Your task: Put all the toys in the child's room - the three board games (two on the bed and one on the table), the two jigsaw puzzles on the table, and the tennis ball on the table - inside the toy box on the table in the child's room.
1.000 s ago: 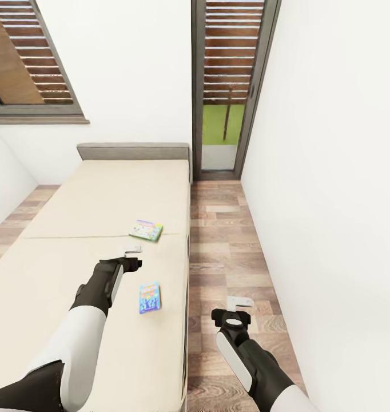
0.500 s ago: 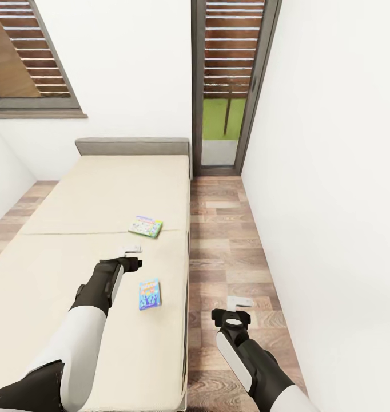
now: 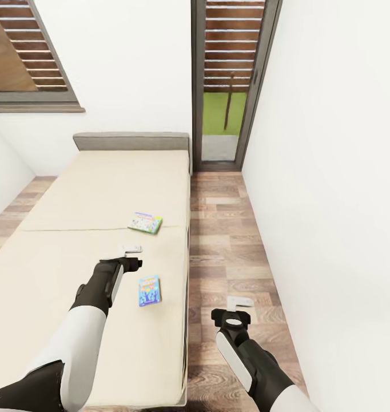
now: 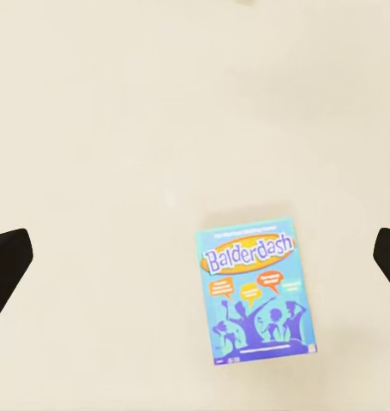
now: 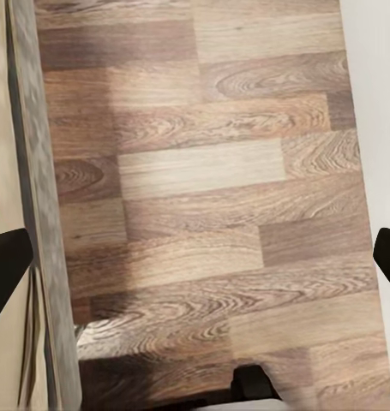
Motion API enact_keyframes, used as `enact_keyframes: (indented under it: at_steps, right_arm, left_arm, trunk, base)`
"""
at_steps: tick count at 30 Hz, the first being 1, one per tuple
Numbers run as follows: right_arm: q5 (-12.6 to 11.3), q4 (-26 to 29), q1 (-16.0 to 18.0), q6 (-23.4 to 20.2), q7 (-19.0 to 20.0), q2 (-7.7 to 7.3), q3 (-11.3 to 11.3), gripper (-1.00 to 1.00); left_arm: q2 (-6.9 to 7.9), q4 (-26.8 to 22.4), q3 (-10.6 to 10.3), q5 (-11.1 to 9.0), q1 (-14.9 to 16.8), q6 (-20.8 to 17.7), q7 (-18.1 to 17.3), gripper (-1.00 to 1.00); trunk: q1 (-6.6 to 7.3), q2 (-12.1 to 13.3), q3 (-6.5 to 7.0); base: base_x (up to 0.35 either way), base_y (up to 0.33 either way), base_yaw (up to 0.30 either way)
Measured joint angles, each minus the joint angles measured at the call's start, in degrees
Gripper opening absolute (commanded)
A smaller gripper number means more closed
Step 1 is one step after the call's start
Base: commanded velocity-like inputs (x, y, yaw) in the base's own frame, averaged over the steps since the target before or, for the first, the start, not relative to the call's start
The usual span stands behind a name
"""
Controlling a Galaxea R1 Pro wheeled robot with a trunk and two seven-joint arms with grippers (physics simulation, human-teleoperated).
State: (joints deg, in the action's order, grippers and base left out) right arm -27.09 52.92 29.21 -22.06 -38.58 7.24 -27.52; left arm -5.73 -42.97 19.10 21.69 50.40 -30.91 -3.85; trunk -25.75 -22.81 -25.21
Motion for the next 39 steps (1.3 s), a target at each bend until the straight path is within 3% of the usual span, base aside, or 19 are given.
enact_keyframes:
  at_steps: [39]
  right_arm:
    - [0.0, -0.04, 0.0, 0.0, 0.0, 0.0, 0.0, 1.0]
  left_arm:
    - [-0.14, -0.57, -0.11, -0.11, 0.0, -0.26, -0.35, 1.0]
  trunk:
    - [0.0, 0.0, -3.68]
  base:
    - [0.0, 0.0, 0.0]
